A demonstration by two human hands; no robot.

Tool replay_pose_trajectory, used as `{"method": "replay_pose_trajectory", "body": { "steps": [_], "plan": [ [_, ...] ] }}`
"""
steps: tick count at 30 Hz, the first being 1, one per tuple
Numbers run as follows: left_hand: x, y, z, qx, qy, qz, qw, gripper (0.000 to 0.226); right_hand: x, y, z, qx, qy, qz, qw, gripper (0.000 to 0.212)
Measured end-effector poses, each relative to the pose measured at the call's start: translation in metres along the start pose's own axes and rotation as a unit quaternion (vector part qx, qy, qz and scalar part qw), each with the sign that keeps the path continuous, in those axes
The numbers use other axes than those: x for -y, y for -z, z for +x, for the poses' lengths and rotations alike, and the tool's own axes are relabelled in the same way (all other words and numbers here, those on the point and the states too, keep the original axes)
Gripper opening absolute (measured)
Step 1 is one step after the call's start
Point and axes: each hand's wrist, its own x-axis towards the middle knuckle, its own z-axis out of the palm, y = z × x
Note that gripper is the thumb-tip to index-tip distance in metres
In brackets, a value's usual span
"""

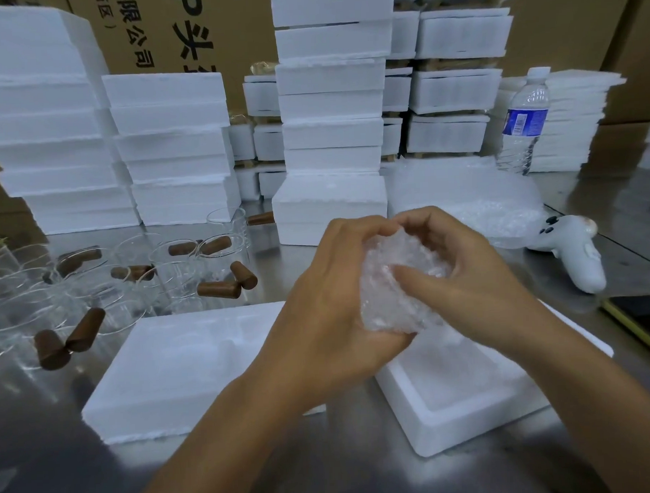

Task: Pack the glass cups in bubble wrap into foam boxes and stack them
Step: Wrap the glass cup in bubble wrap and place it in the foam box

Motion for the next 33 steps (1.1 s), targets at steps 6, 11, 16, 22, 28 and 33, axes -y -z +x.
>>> {"method": "replay_pose_trajectory", "body": {
  "steps": [6, 11, 16, 22, 28, 33],
  "plan": [
    [0.005, 0.009, 0.005, -0.118, 0.153, -0.205, 0.959, 0.067, -0.003, 0.013, 0.008, -0.101, -0.037, 0.012, 0.994, 0.053],
    [0.006, 0.005, 0.003, -0.112, 0.165, -0.243, 0.949, 0.059, -0.004, 0.009, 0.009, -0.046, -0.073, 0.073, 0.994, 0.044],
    [0.001, 0.002, 0.002, -0.102, 0.152, -0.237, 0.954, 0.065, -0.006, 0.012, 0.011, -0.04, -0.116, 0.18, 0.976, 0.028],
    [-0.002, 0.002, 0.002, -0.089, 0.152, -0.196, 0.965, 0.091, -0.005, 0.018, 0.015, -0.144, -0.164, 0.248, 0.944, 0.032],
    [-0.021, 0.007, -0.004, 0.009, -0.047, -0.052, 0.997, 0.035, -0.007, 0.027, 0.022, -0.293, -0.204, 0.267, 0.895, 0.025],
    [-0.025, -0.001, -0.009, 0.302, 0.027, -0.004, 0.953, 0.036, -0.011, 0.028, 0.022, -0.317, -0.211, 0.266, 0.886, 0.023]
  ]
}}
